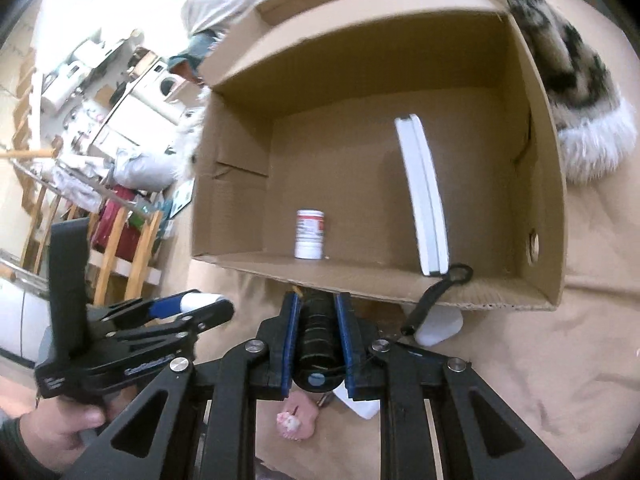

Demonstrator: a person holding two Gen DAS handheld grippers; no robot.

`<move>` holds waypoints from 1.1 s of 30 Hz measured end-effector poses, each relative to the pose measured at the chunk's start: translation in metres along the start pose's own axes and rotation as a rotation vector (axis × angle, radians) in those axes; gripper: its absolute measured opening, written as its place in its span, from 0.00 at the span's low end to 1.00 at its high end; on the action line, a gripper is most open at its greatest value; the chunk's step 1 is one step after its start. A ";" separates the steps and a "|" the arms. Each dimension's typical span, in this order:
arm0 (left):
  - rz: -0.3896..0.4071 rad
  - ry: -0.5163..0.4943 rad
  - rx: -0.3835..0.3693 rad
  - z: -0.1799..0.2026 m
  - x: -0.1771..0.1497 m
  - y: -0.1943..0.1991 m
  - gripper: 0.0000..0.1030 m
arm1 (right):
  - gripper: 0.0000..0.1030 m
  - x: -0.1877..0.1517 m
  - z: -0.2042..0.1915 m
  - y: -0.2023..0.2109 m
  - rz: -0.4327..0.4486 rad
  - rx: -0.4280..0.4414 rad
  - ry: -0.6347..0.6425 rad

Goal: Organize rigid objects
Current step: 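Carry the medicine bottle with left tool while right tool grasps the black flashlight, then lower the medicine bottle into the box with left tool while right tool places the flashlight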

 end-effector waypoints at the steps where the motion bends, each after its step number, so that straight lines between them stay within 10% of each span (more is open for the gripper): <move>1: 0.010 -0.005 0.004 0.000 0.001 0.003 0.45 | 0.20 0.002 -0.003 0.005 0.012 0.011 0.004; 21: 0.135 -0.032 -0.038 0.037 0.089 0.056 0.45 | 0.20 0.099 -0.006 0.070 0.257 0.094 -0.023; 33: 0.149 -0.072 -0.016 0.040 0.116 -0.005 0.45 | 0.20 0.104 0.049 0.023 0.228 -0.021 -0.128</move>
Point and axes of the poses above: each gripper's, at about its wrist camera, not at the fingertips, and y roughly against the way its jaws point, z to its right, x to its top, the point moved 7 cm from there along -y, roughly the way its jaws point
